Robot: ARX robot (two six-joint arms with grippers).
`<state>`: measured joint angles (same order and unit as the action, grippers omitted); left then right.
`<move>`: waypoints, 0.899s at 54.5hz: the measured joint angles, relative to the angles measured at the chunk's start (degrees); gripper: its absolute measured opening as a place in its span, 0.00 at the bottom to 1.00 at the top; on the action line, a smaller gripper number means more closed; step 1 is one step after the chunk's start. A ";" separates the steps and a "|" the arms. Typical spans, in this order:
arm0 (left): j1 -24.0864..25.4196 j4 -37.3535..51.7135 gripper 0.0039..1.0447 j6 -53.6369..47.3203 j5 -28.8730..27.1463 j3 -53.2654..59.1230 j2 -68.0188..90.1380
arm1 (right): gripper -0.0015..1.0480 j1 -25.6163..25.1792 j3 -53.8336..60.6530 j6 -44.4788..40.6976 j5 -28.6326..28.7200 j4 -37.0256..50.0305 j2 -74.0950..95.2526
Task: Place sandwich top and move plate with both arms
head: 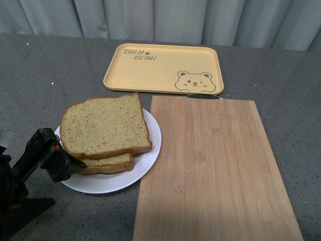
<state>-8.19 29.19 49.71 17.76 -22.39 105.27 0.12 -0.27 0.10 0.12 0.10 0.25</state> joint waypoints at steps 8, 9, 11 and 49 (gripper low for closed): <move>-0.87 0.17 0.57 0.11 1.11 -0.79 1.88 | 0.91 0.00 0.00 0.00 0.00 0.00 0.00; -0.94 0.28 0.54 0.15 1.42 -0.87 2.21 | 0.91 0.00 0.00 0.00 0.00 0.00 0.00; -1.07 0.48 0.47 0.35 1.84 -1.14 2.95 | 0.91 0.00 0.00 0.00 0.00 0.00 0.00; 2.23 23.26 0.03 18.78 11.45 1.60 6.54 | 0.91 0.00 0.00 0.00 0.00 0.00 0.00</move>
<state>-5.96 52.45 68.49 29.21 -20.80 111.81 0.12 -0.27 0.10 0.12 0.10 0.25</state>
